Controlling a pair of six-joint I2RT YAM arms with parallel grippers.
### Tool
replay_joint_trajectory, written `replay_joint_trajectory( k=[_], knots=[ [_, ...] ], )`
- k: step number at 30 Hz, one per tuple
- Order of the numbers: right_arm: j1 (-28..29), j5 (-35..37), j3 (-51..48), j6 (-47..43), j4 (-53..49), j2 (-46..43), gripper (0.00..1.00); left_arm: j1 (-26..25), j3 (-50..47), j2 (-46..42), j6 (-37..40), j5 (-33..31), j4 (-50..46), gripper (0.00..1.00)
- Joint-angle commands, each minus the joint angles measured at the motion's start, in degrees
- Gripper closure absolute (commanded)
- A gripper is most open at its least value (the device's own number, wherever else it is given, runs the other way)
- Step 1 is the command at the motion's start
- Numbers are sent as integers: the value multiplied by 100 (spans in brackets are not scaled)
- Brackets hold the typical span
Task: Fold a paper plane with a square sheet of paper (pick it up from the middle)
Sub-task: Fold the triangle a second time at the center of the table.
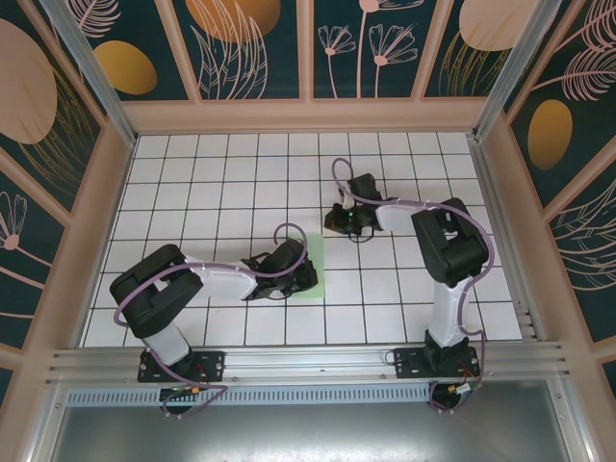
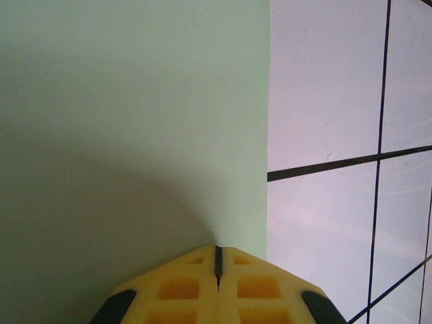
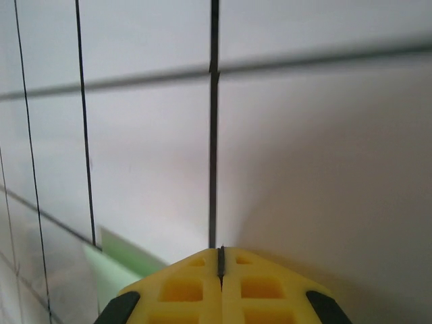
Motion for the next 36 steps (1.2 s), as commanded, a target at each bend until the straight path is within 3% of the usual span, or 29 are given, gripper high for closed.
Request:
replay_joint_trajectory(
  k=[1, 3, 9, 15, 19, 27, 36],
  knots=[
    [-4, 350, 68, -90, -85, -342, 100, -28, 101, 142, 247, 252, -634, 100],
    [95, 421, -180, -2, -65, -638, 100, 32, 282, -49, 346, 231, -659, 100],
    [638, 985, -1116, 456, -61, -1554, 97, 453, 657, -662, 598, -175, -1146, 58],
    [1268, 1133, -1789, 1094, 120, -2076, 82, 1012, 99, -1354, 498, -290, -1297, 37],
    [1458, 925, -1879, 1283, 335, -1979, 79, 1132, -256, -1682, 344, -98, -1236, 28],
    [1470, 857, -1740, 1425, 441, -1459, 75, 1136, -857, -1696, -109, 833, -588, 22],
    [1325, 795, -1777, 1518, 423, -1127, 73, 1115, -1023, -1778, -302, 1243, -383, 22]
  ],
)
